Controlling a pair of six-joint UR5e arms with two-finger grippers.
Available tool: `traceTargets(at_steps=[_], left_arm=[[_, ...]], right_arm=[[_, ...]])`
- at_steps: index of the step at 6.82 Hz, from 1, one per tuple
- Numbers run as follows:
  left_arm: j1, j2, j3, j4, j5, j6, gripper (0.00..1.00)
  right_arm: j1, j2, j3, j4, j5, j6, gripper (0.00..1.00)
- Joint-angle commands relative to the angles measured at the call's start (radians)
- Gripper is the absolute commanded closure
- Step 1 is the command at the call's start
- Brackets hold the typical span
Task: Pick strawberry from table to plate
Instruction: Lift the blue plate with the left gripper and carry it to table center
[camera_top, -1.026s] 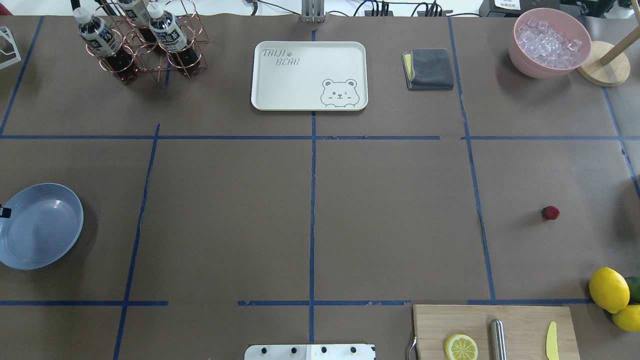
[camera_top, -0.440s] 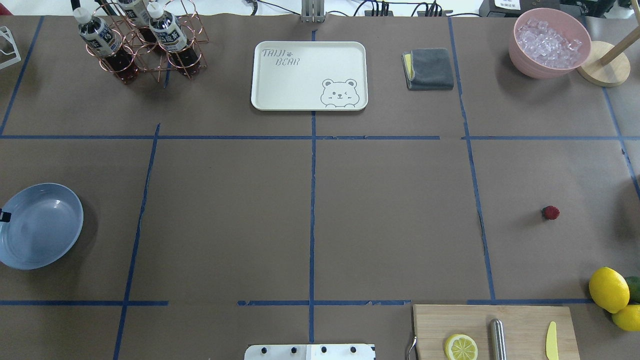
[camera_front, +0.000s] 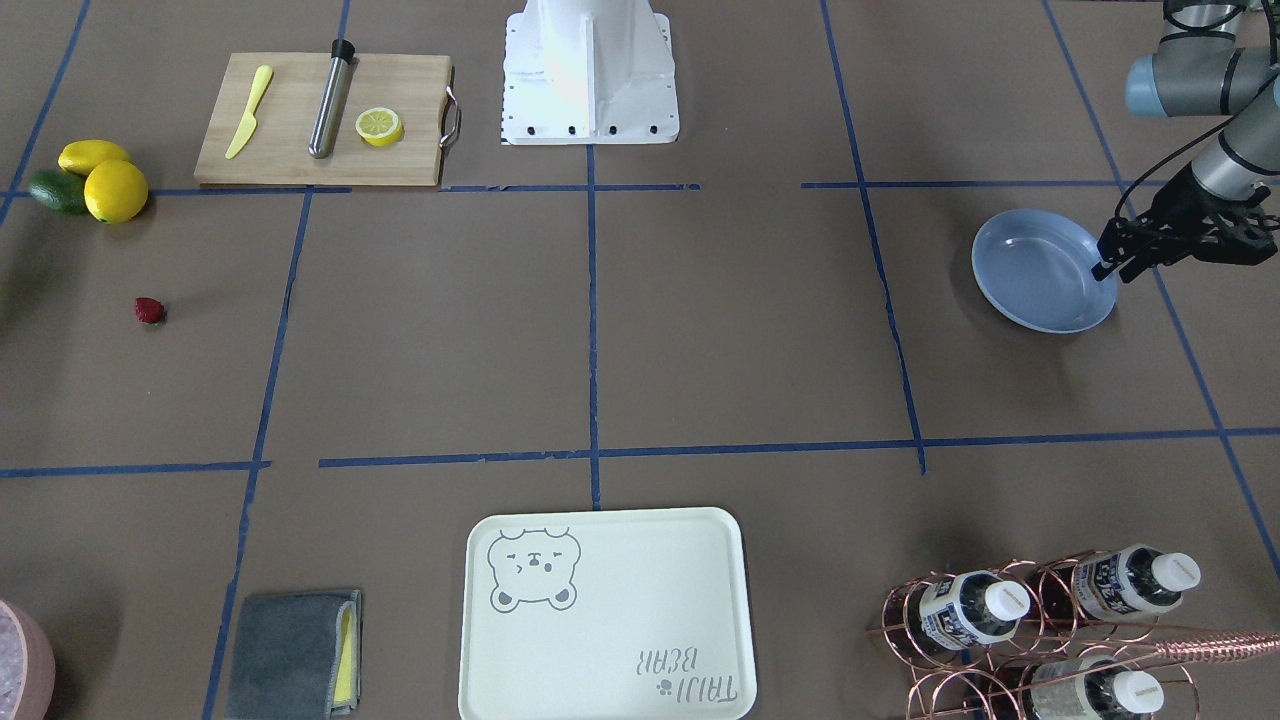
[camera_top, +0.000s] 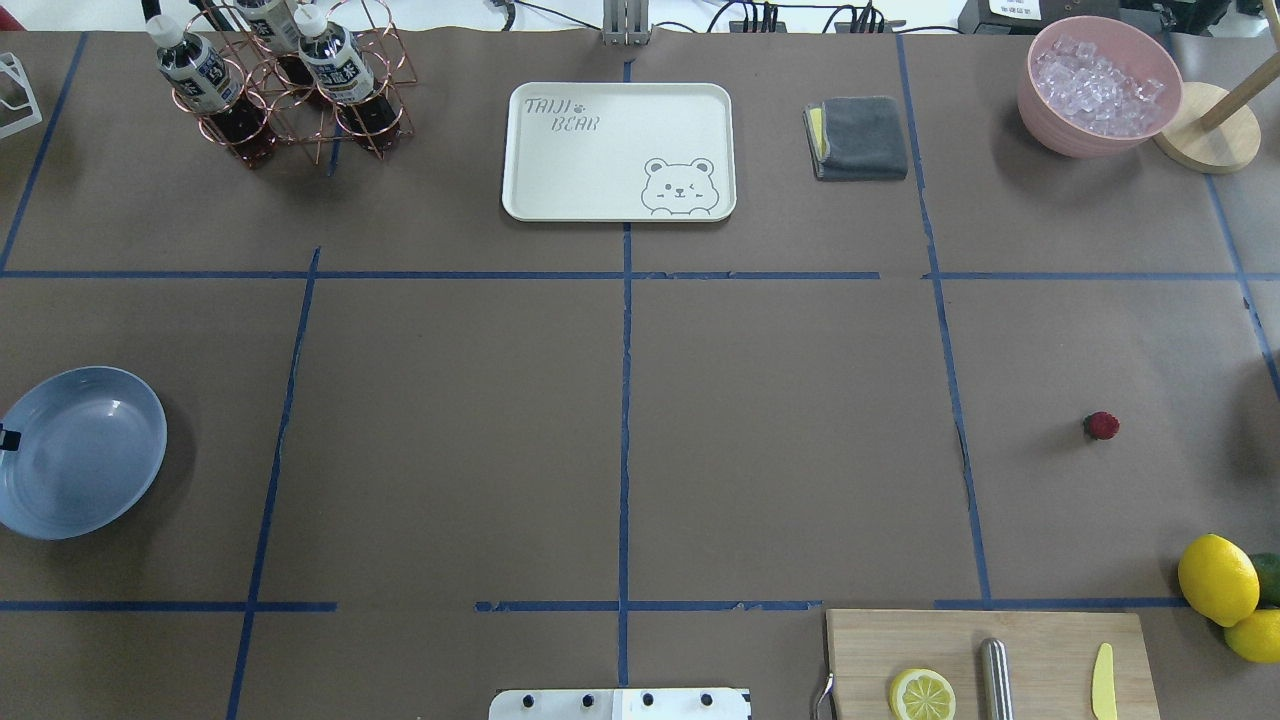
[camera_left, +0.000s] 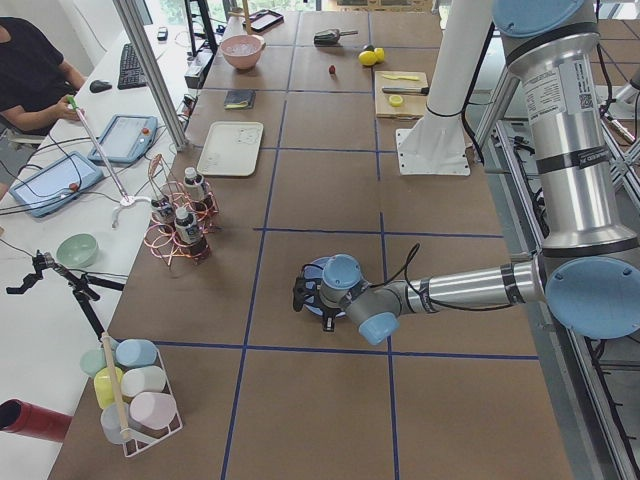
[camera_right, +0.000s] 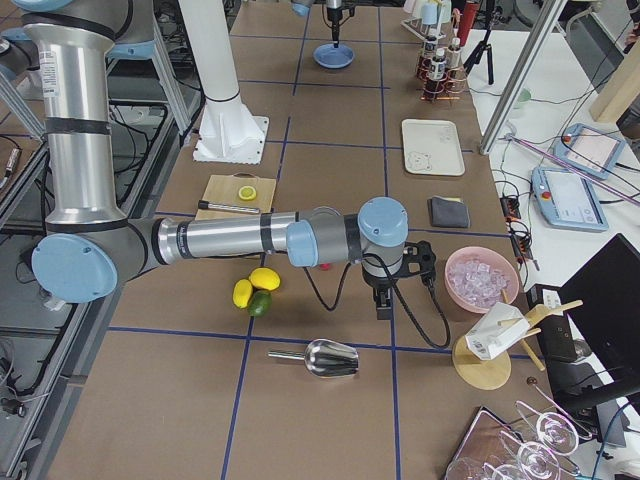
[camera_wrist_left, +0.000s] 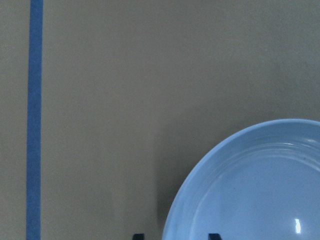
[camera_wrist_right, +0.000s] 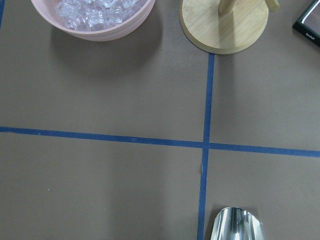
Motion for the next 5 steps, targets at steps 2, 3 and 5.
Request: traceTargets(at_steps=[2,3,5], left_arm=[[0.005,-0.001,-0.005,-0.001,-0.008,0.002,1.00],[0.005,-0.001,-0.016,-0.001,-0.014,0.002,1.00],[-0.010,0.017,-0.126,0.020,-0.075,0.003,1.00]], right_arm=[[-0.012,0.008,-0.002,-0.003,0.000,0.001,0.00],[-0.012,0.019,0.000,-0.009,0.001,0.001,0.00],[-0.012,0.021,0.012,-0.007,0.016,0.001,0.00]])
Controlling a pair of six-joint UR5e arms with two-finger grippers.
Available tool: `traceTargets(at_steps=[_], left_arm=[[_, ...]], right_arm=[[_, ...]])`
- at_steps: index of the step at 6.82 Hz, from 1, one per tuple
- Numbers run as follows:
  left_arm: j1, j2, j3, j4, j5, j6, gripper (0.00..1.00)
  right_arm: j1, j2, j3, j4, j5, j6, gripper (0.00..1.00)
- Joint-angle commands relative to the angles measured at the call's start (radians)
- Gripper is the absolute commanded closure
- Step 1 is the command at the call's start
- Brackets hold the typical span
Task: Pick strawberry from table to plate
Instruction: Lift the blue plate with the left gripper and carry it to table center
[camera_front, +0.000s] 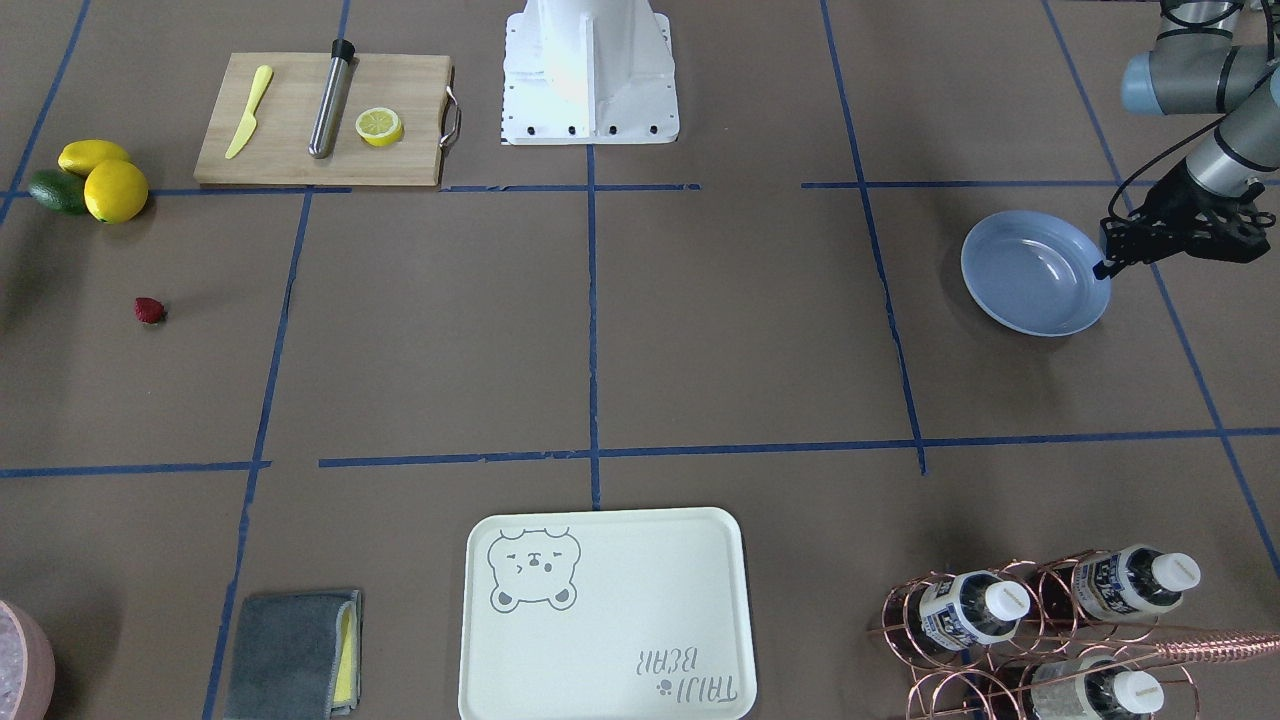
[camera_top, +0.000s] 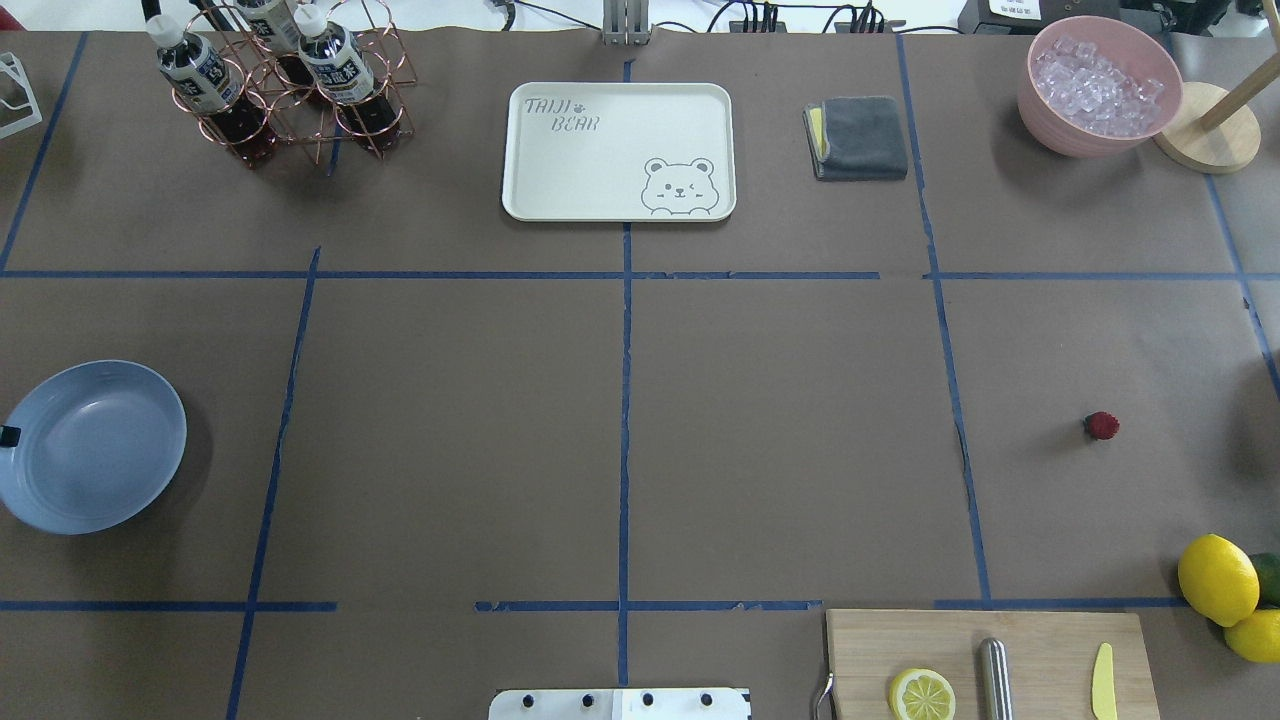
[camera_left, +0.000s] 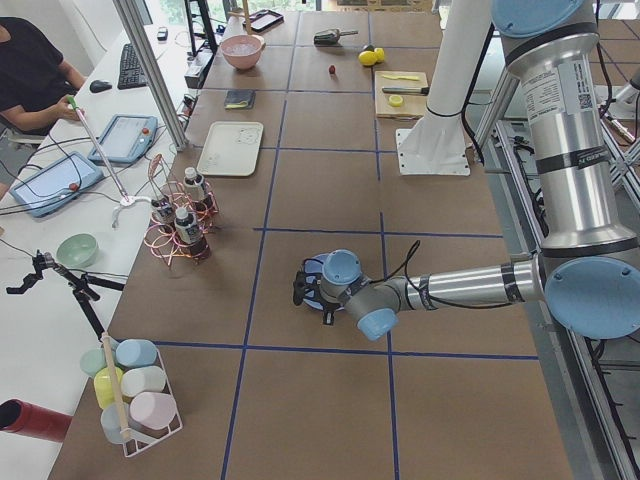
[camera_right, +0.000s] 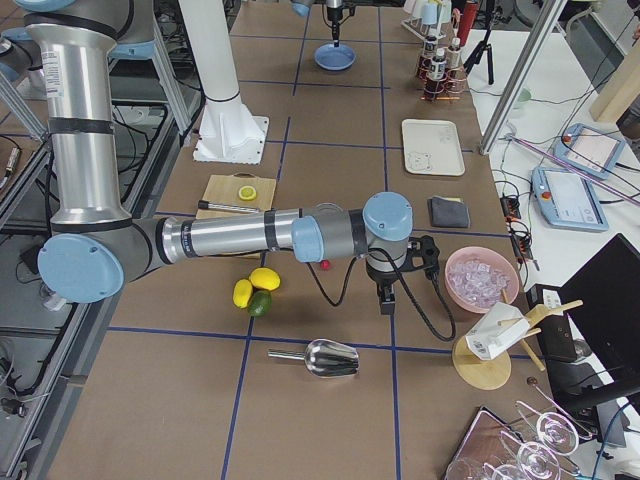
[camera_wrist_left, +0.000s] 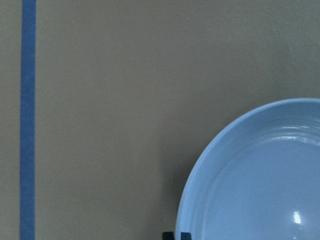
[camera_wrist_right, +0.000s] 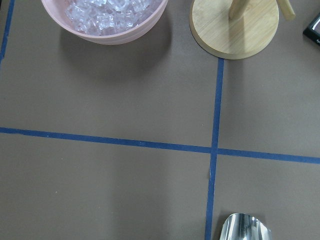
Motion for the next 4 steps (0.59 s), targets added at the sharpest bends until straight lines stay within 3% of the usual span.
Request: traceTargets(at_steps=[1,2,3,4], left_arm=[[-0.081,-0.008,-0.076,0.057,-0.166,-0.001,1.00],[-0.123,-0.063,-0.144,0.186,-0.187,-0.006,1.00],[-0.125,-0.212,-0.219,0.412,-0.179,-0.025,1.00],[-0.114,-0.349,-0.241,0.509,-0.103,-0.156,1.00]], right_arm=[[-0.001,0.000,0.005,-0.002,0.042,0.000,0.00],[-0.001,0.002,0.008,0.000,0.049,0.002,0.00],[-0.005,0.003,0.010,0.000,0.049,0.002,0.00],[-0.014,0.002,0.008,0.003,0.041,0.002,0.00]])
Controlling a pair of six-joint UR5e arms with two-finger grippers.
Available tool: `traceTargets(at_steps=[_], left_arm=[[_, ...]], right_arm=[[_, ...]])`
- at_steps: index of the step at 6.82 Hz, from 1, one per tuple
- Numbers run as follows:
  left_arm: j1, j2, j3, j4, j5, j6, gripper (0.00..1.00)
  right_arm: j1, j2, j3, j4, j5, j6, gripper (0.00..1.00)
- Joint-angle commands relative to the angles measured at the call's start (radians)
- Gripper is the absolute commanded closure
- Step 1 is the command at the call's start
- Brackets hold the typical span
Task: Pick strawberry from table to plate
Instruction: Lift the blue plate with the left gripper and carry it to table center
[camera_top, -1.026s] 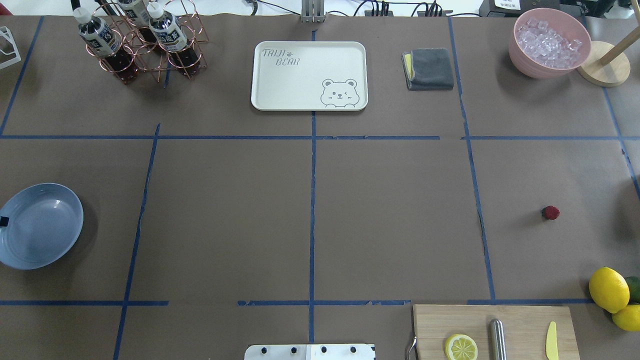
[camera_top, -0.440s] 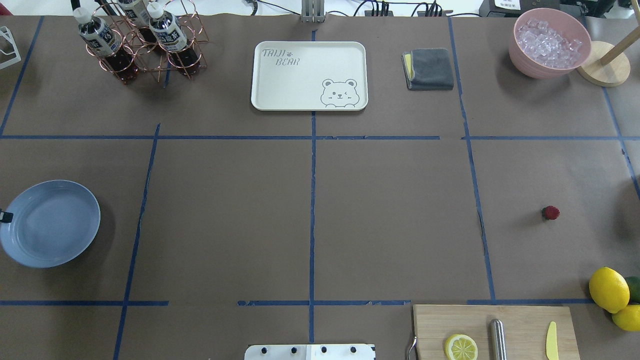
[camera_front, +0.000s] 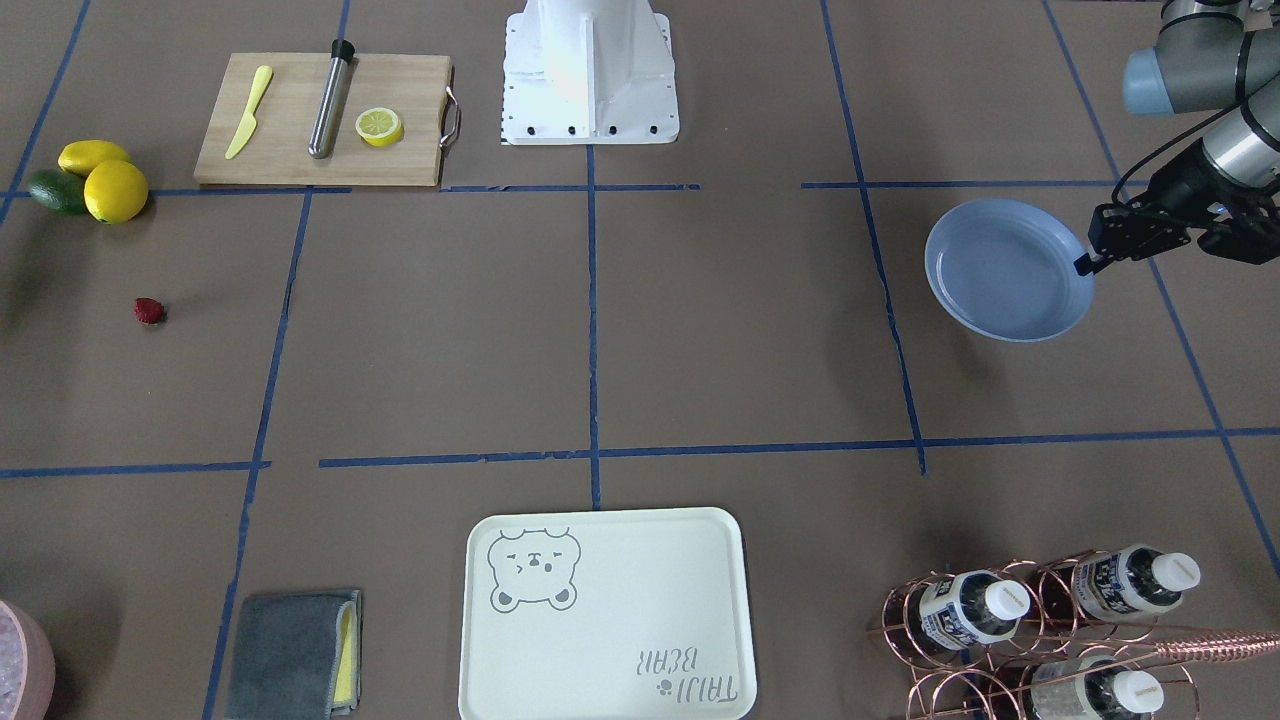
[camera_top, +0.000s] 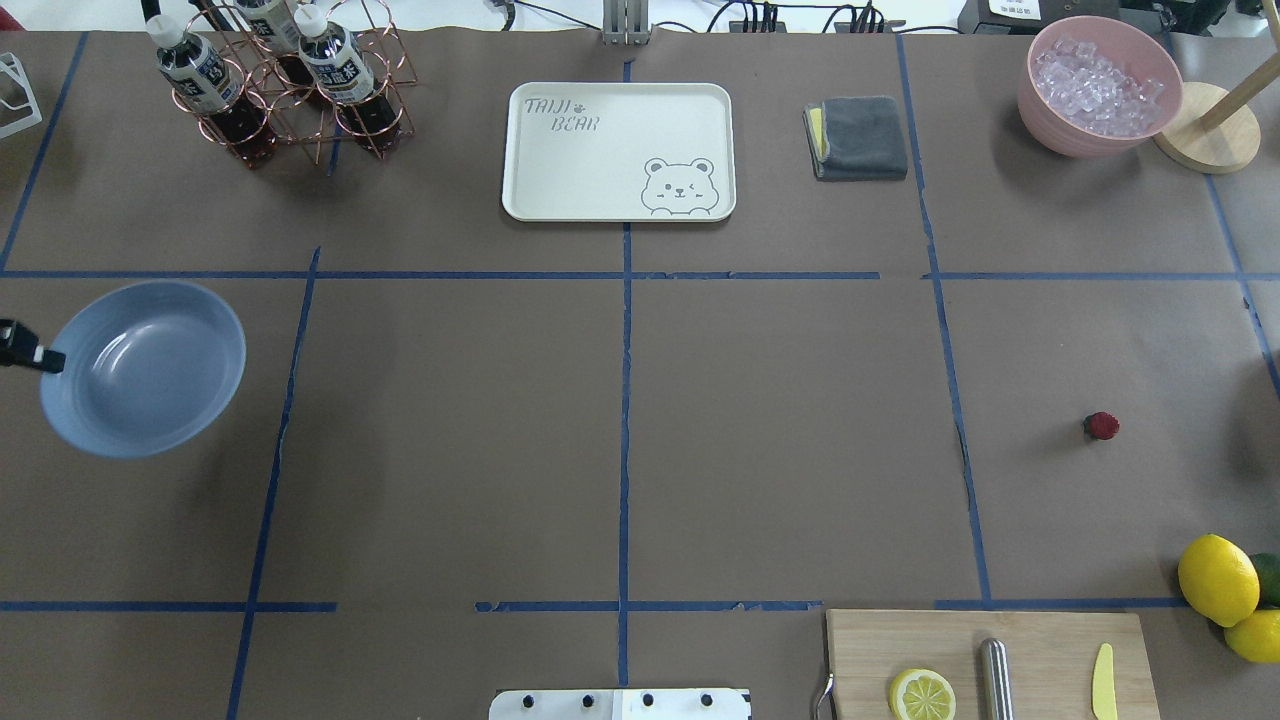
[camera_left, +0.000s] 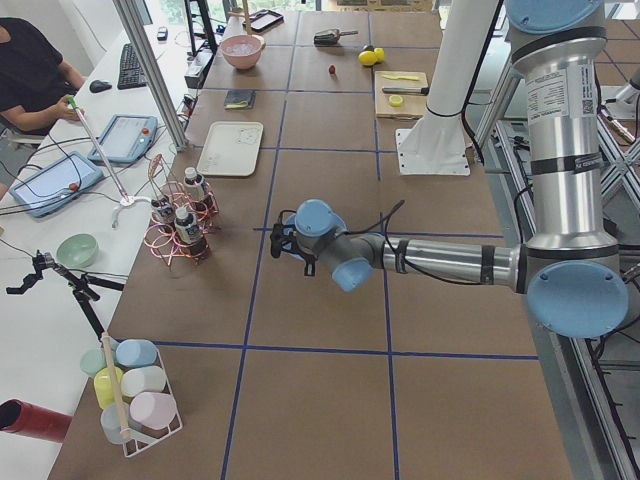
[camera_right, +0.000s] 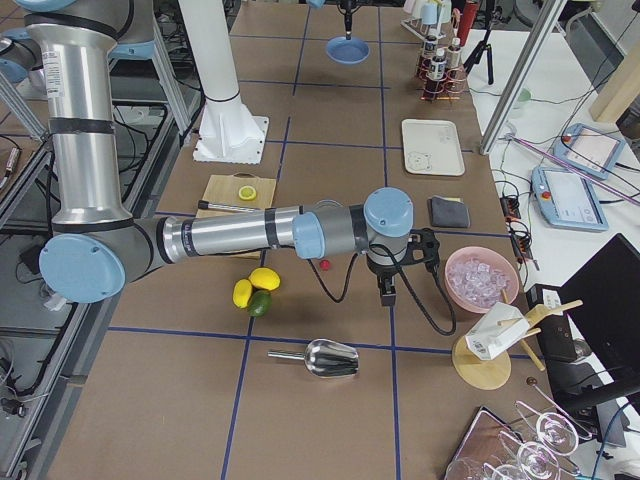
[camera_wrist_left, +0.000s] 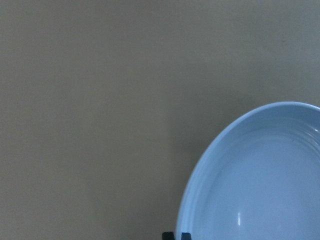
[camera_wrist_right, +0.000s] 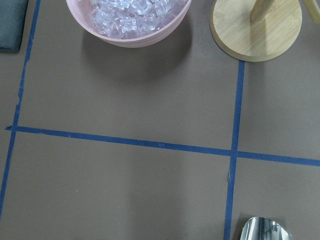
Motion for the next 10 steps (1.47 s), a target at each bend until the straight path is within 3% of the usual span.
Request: traceTargets(at_steps=[1,4,6,8,9,10], left_arm=[[0.077,-0.255,-0.052,0.164,0.075,-0.315,1.00],[0.497,-0.472,-0.010,0.162,0.367,-0.734,1.00],[0.654,-0.550,0.081,0.155,0.510,-0.855,1.00],[0.691,-0.556,0.097,0.153,0.538,-0.859,1.00],[0.690,-0.557,0.090,0.153,0.538,-0.854,0.33],[0.682,-0.556,0.070,0.158,0.535,-0.848,0.00]], right_arm=[[-0.010,-0.004,-0.003,0.007,-0.009,0.026,0.00],[-0.062,-0.001,0.049,0.012,-0.010,0.223,0.00],[-0.083,-0.001,0.107,0.012,-0.013,0.290,0.00],[-0.125,-0.001,0.142,0.012,-0.015,0.353,0.00],[-0.136,-0.001,0.149,0.012,-0.021,0.361,0.00],[-0.164,-0.001,0.149,0.012,-0.033,0.377,0.00]])
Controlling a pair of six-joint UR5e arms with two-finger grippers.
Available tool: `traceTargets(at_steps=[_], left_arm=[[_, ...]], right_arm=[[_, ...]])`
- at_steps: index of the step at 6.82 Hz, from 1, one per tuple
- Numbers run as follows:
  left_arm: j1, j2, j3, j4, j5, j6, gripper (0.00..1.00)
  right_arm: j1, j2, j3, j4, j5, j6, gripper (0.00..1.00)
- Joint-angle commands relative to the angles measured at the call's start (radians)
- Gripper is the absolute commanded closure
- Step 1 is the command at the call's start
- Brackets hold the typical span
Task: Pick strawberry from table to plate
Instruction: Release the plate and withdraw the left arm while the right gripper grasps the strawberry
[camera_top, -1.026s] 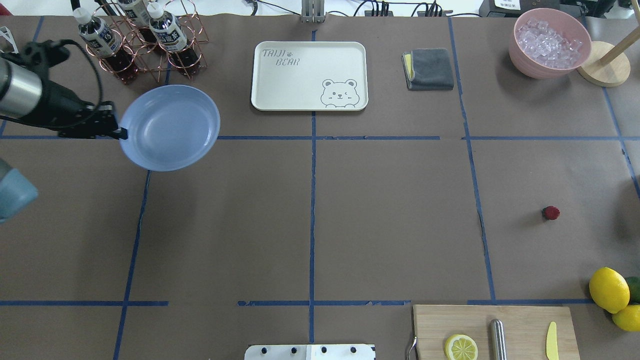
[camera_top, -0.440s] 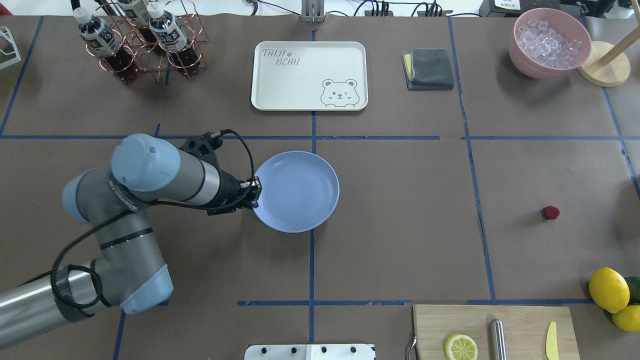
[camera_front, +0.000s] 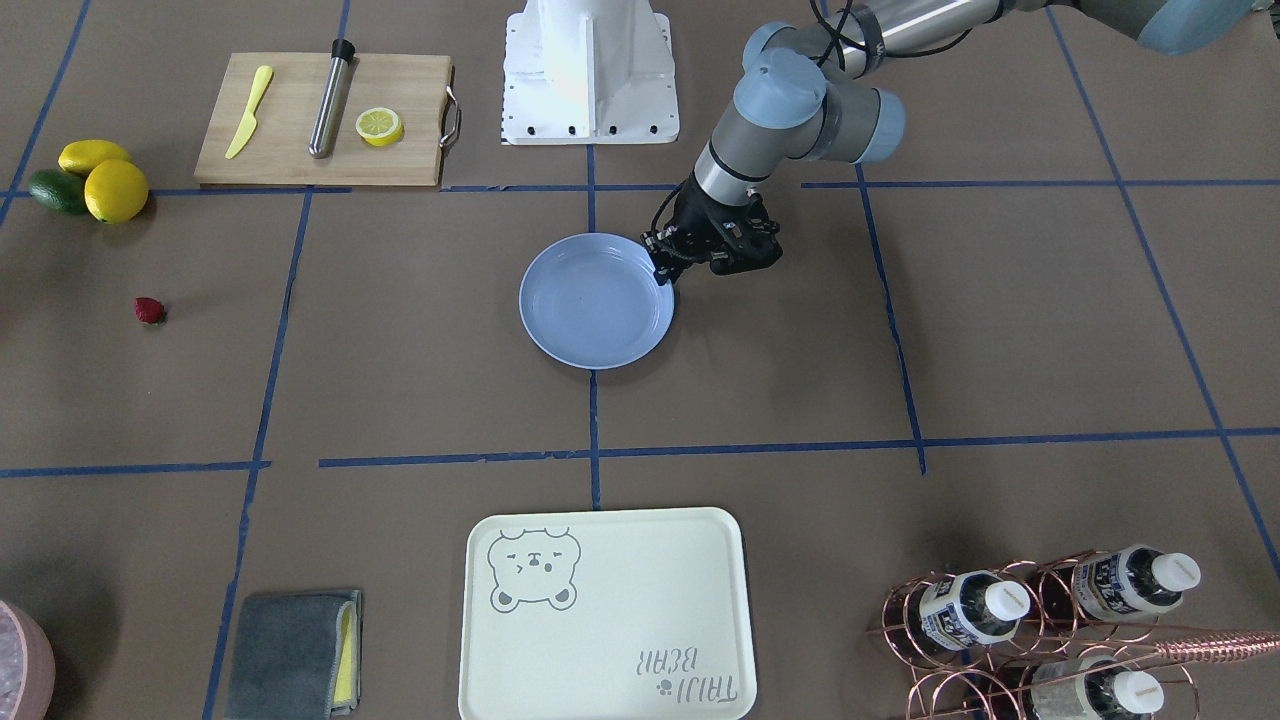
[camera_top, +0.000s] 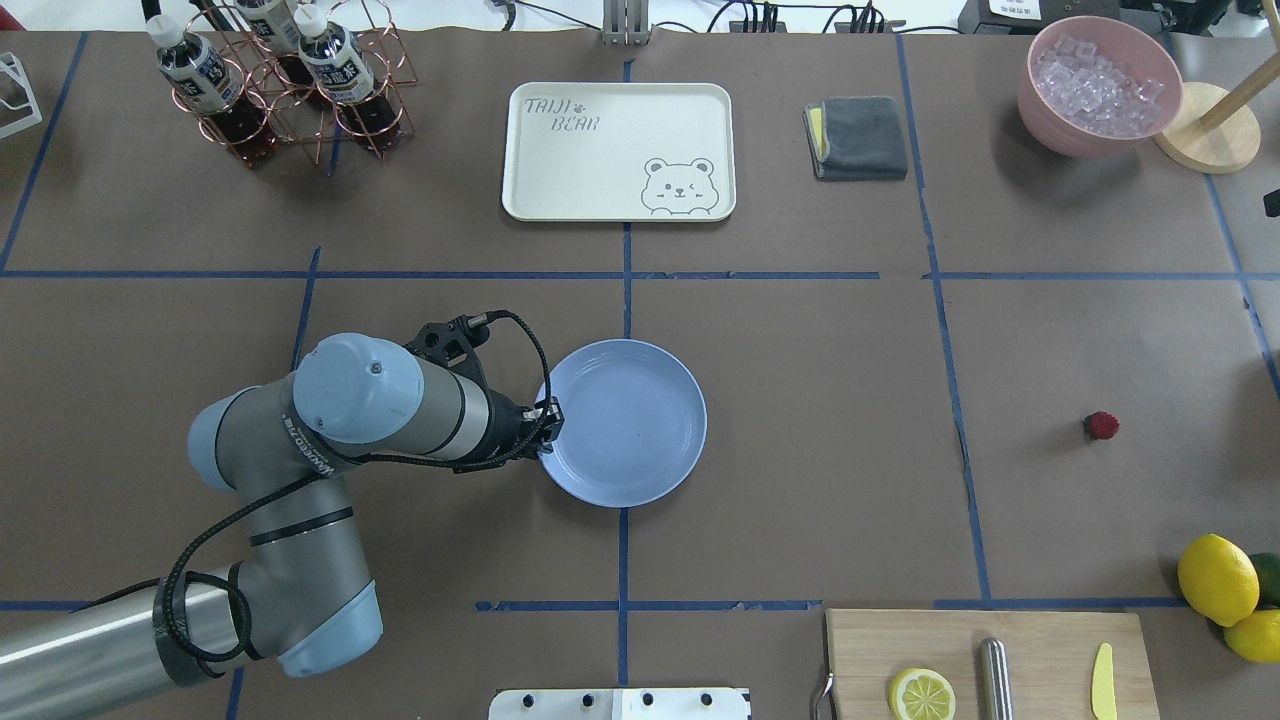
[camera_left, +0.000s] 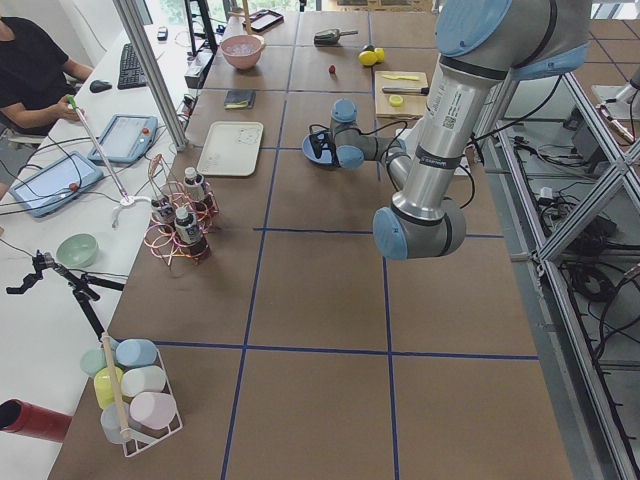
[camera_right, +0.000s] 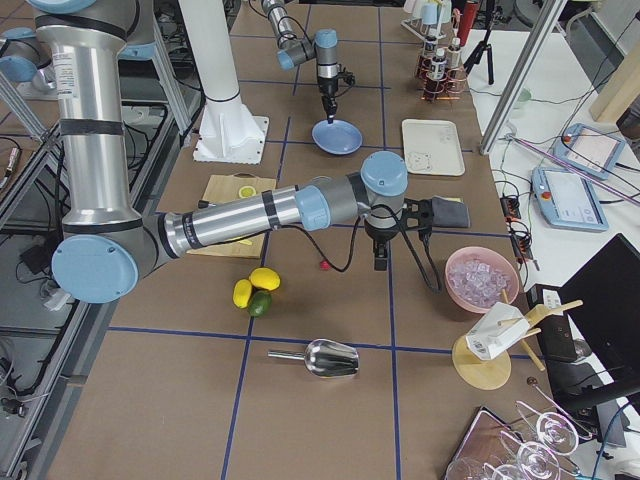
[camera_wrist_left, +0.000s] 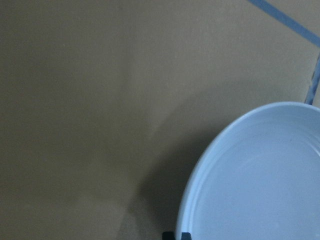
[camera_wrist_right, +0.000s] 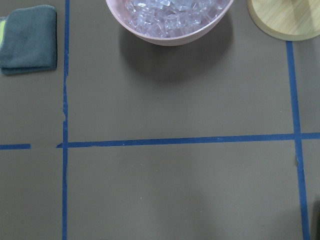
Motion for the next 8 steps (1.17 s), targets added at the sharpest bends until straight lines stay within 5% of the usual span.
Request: traceTargets(at_steps=[1,3,5,8], left_arm=[[-0.039,0.006,-0.052,0.012,-0.008,0.010,0.00],[-0.172,0.008,-0.149,0.157,-0.134,0.133,0.00],[-0.290,0.006,-0.183,0.284,-0.145,0.301,0.00],[-0.344,0.011,-0.180,0.289,-0.169,0.363,0.00]], right_arm=[[-0.098,0.000,0.004,0.039,-0.052,0.100,0.00],[-0.257,-0.052,0.001,0.264,-0.158,0.321,0.00],[-0.419,-0.165,0.000,0.464,-0.288,0.452,0.00],[-0.566,-0.244,-0.009,0.546,-0.398,0.523,0.00]])
